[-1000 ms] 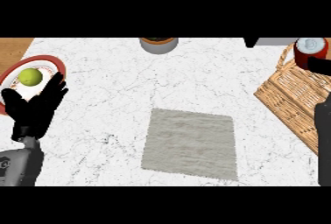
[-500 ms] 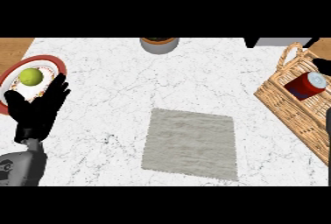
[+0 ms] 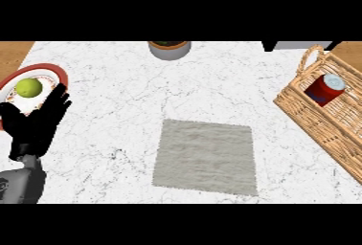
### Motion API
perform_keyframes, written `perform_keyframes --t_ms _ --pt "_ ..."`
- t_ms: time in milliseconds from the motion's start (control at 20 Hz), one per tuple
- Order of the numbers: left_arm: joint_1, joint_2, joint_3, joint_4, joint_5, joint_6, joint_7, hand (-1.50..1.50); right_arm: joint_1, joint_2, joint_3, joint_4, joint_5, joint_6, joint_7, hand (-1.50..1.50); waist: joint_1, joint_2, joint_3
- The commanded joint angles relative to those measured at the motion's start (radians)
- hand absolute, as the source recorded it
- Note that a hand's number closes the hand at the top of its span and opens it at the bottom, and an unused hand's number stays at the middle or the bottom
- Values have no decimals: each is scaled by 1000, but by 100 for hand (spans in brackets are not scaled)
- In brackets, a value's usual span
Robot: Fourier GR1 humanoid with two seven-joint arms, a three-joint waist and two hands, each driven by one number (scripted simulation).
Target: Pick the can from the placemat and place it in the basket
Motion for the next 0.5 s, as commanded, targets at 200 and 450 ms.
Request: perform_keyframes --t_ms 200,450 --pt "1 2 -2 -76 8 11 79 0 365 21 -156 -438 -365 140 3 -150 -16 -7 1" --pt "37 9 24 2 5 -8 -14 0 601 24 -309 -531 -680 265 -80 -150 -26 -5 1"
